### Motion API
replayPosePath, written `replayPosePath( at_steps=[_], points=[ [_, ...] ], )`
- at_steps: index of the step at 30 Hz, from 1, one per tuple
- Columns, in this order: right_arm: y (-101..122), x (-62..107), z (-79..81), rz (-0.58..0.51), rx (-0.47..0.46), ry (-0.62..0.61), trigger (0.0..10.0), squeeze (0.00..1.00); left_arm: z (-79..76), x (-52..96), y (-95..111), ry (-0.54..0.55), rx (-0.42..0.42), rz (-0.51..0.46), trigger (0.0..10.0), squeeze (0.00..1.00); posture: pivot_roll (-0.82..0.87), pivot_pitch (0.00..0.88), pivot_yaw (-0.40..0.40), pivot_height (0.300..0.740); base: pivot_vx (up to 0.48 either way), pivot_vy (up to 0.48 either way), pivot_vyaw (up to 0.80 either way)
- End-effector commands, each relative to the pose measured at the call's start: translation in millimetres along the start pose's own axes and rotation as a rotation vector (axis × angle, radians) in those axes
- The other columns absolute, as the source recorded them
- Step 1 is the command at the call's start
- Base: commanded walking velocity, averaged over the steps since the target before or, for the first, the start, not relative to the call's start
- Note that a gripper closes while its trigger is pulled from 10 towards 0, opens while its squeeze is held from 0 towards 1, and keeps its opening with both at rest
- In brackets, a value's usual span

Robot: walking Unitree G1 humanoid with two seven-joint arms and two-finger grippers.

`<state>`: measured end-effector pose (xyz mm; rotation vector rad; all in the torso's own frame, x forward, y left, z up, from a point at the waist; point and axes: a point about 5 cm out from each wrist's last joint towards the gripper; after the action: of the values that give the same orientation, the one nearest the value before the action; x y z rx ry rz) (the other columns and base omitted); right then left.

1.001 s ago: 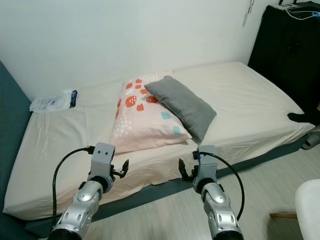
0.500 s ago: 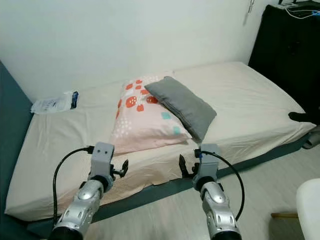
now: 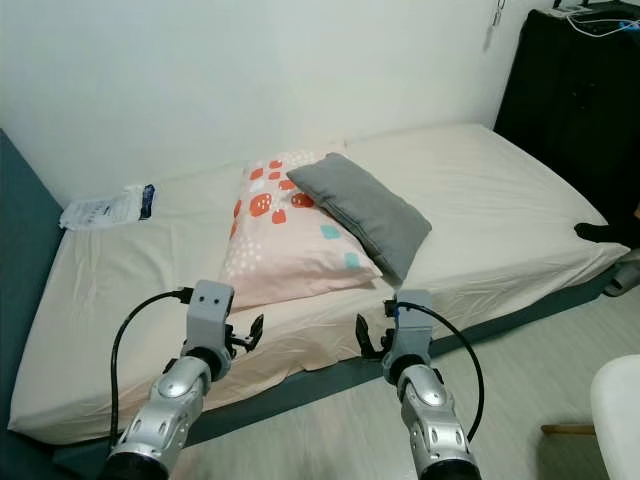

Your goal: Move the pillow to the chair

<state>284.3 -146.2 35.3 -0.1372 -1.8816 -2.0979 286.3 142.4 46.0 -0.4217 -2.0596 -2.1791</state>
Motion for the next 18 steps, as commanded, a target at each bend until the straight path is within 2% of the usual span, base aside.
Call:
replayPosePath(
  at_steps=[1,9,18],
  points=[
    [-1.8,-1.0,1.6,0.014,0.018,0.008,10.0,0.0,-2.1,2.6,-4.8,-0.013,0.016,0.016,10.0,0.0,-0.08,0.038,0.06,0.74,0.0,0.0,0.0],
    [-2.8,-1.8,-2.6,0.025,0.025,-0.034,10.0,0.0,-3.6,1.4,-1.0,-0.017,0.019,-0.003,10.0,0.0,-0.07,0.038,0.054,0.74,0.0,0.0,0.0],
    [-1.1,-4.0,-4.0,0.021,0.027,-0.027,10.0,0.0,-4.8,2.3,1.9,-0.024,0.021,-0.019,10.0,0.0,-0.06,0.036,0.047,0.74,0.379,0.0,0.0]
  ],
)
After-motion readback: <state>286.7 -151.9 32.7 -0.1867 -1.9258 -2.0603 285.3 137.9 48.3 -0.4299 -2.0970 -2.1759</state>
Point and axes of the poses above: a point about 5 cm out from each wrist's last joint towards the gripper, its own x axis pointing back from the gripper into the wrist, its own y axis along the axis of the wrist's last joint, z = x × y
